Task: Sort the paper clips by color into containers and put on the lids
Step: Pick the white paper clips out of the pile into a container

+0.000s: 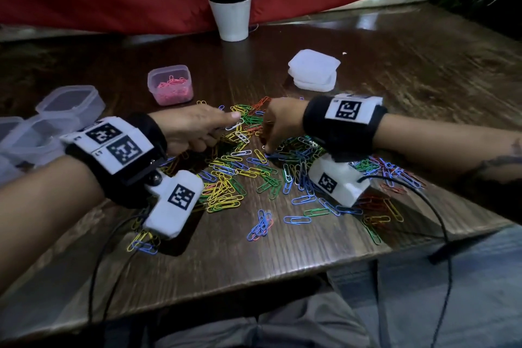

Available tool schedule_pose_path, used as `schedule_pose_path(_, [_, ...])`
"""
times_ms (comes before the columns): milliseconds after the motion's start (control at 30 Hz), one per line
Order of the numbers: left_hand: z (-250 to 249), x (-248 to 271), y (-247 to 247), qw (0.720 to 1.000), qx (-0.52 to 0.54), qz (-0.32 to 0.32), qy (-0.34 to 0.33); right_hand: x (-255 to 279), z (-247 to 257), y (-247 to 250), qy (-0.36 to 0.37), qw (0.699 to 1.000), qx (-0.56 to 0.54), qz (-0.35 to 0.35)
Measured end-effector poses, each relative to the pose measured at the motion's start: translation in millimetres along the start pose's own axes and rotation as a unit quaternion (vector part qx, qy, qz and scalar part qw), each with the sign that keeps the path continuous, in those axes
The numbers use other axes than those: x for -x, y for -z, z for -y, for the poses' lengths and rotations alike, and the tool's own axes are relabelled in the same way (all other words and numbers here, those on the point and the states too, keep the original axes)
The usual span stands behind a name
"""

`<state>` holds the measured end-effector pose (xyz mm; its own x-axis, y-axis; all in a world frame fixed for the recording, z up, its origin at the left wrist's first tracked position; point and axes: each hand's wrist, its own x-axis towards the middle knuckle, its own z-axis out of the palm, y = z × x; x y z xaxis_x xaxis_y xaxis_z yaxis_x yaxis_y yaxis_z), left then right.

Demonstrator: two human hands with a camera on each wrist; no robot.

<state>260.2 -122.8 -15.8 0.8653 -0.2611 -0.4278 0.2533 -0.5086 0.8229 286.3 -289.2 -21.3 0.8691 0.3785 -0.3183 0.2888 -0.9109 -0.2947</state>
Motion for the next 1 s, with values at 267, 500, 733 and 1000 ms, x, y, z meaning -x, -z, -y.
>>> schedule_pose_path(267, [-1, 5, 2, 1.000, 0.003, -0.005, 0.012, -1, -8, 10, -0.060, 0.965, -0.237, 0.096])
schedule_pose_path(500, [-2, -2, 1, 0.976, 0.200, 0.037, 0.081, 4, -29, 18, -0.104, 0.819, -0.531, 0.190])
schedule_pose_path(733, [-8, -2, 2, 0.971, 0.211, 0.069, 0.093, 12, -39, 22, -0.044, 0.837, -0.513, 0.184])
schedule_pose_path(1000, [2, 1, 7, 0.994, 0.083, 0.037, 0.058, 13, -23, 20, -0.039, 0.881, -0.440, 0.171])
